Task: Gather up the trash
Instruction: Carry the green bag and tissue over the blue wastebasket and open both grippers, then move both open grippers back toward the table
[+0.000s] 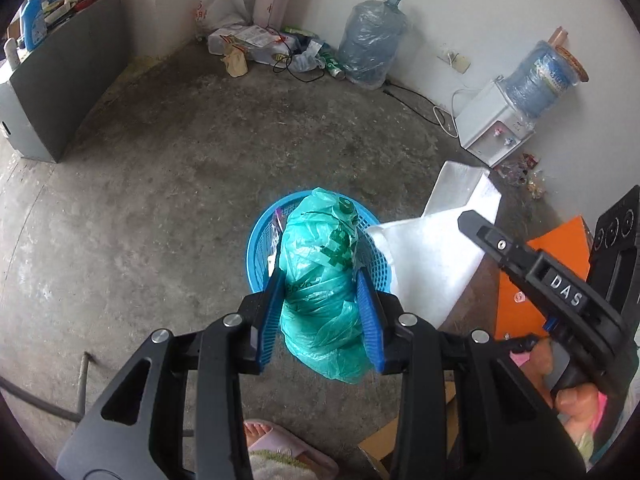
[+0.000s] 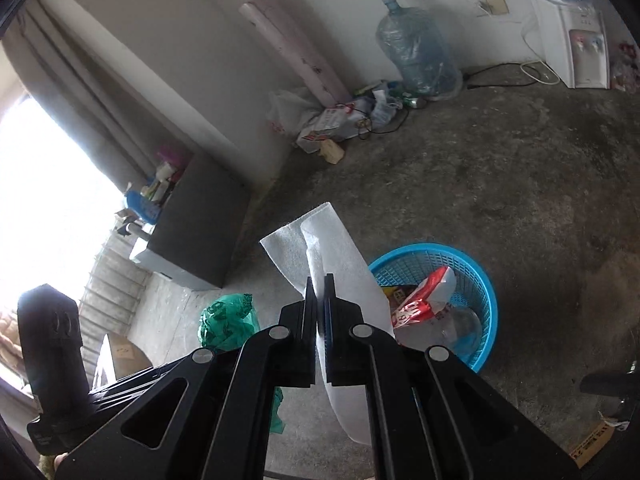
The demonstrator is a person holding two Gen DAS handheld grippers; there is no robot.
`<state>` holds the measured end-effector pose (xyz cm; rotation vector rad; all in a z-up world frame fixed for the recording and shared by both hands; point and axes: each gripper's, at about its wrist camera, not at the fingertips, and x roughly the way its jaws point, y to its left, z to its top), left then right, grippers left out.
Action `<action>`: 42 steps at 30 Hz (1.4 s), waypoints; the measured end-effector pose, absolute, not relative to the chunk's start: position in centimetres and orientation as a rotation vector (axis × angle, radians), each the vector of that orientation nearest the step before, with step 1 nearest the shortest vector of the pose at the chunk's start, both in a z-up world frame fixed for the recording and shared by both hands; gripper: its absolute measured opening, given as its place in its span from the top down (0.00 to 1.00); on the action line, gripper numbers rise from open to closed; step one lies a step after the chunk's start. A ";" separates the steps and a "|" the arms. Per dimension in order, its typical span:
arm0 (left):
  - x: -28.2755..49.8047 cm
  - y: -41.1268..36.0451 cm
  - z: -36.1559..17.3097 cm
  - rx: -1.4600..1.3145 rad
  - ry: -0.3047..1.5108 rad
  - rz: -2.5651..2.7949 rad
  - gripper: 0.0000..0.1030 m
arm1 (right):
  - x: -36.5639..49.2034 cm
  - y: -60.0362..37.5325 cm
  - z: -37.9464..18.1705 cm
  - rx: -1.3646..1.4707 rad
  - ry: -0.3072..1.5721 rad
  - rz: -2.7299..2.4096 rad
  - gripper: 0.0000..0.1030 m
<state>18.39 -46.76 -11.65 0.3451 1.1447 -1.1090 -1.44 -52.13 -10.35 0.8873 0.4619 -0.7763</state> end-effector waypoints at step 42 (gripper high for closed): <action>15.6 -27.6 10.0 0.090 0.807 -0.893 0.31 | 1.5 -44.3 -2.7 0.557 0.502 -0.794 0.21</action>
